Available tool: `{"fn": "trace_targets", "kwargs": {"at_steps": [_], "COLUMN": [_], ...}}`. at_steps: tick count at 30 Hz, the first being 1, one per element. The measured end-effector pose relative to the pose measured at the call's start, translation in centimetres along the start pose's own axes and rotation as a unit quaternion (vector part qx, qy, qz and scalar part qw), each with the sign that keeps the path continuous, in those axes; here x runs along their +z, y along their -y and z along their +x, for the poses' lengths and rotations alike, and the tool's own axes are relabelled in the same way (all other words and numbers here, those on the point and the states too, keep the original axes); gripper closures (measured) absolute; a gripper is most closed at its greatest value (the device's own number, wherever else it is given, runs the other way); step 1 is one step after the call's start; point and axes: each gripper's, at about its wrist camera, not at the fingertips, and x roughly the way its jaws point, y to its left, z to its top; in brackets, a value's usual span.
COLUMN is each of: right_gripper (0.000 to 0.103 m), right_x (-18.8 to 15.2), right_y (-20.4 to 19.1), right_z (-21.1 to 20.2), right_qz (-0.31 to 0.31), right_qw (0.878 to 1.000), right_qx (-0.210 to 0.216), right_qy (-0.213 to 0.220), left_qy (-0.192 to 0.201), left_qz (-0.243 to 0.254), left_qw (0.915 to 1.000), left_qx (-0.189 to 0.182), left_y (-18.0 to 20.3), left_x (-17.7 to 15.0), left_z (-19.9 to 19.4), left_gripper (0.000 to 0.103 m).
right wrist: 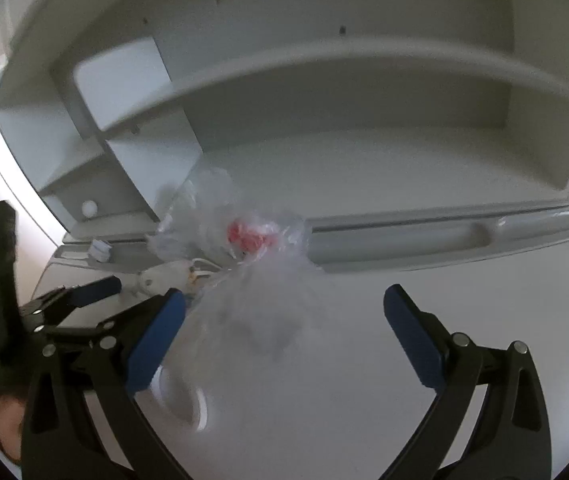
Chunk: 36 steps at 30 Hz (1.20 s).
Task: Collect trash
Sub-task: 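Grasp the white printed wrapper with the left gripper while the right grasps the plastic bag, then carry both items over the black bin and open both grippers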
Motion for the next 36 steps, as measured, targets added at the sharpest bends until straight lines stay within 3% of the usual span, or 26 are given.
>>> {"fn": "trace_targets", "kwargs": {"at_steps": [1, 2, 3, 4, 5, 7, 13, 18, 25, 36], "right_gripper": [0.014, 0.029, 0.040, 0.061, 0.075, 0.084, 0.088, 0.089, 0.089, 0.089], "right_x": [0.1, 0.0, -0.1, -0.3, -0.6, -0.7, -0.2, 0.1, 0.1, -0.1], "right_y": [0.1, 0.4, 0.6, 0.8, 1.0, 1.2, 1.3, 1.9, 2.7, 2.5], "right_z": [0.8, 1.2, 1.7, 2.1, 2.5, 2.2, -1.4, -4.1, -3.9, -3.4], "right_qz": [0.006, 0.009, 0.010, 0.013, 0.019, 0.022, 0.012, 0.017, 0.021, 0.017], "right_qw": [1.000, 1.000, 1.000, 0.999, 0.999, 0.999, 0.997, 0.989, 0.991, 0.993], "right_qx": [0.007, 0.014, 0.019, 0.026, 0.033, 0.037, -0.009, -0.037, -0.028, -0.015], "right_qy": [-0.007, -0.011, -0.017, -0.024, -0.025, -0.017, 0.078, 0.144, 0.130, 0.114], "left_qy": [0.002, 0.004, 0.005, 0.005, 0.006, 0.013, 0.103, 0.109, 0.101, 0.100], "left_qz": [0.007, 0.011, 0.012, 0.012, 0.015, 0.015, -0.033, -0.087, -0.065, -0.069], "left_qw": [1.0000, 0.9999, 0.9998, 0.9996, 0.9994, 0.9989, 0.9942, 0.9902, 0.9925, 0.9924], "left_qx": [-0.003, -0.007, -0.016, -0.025, -0.030, -0.044, -0.008, 0.010, 0.022, 0.021], "left_y": [0.1, 0.2, 0.5, 0.6, 0.6, 0.8, -1.8, -4.9, -2.8, -3.4], "left_x": [0.0, 0.1, 0.2, 0.2, 0.2, 0.1, 0.6, 0.8, 1.2, 1.0], "left_z": [0.0, 0.0, 0.1, 0.2, 0.3, 0.2, -3.2, -3.5, -2.6, -2.7], "left_gripper": [0.029, 0.051, 0.061, 0.064, 0.074, 0.075, 0.076, 0.076, 0.076, 0.076]}}
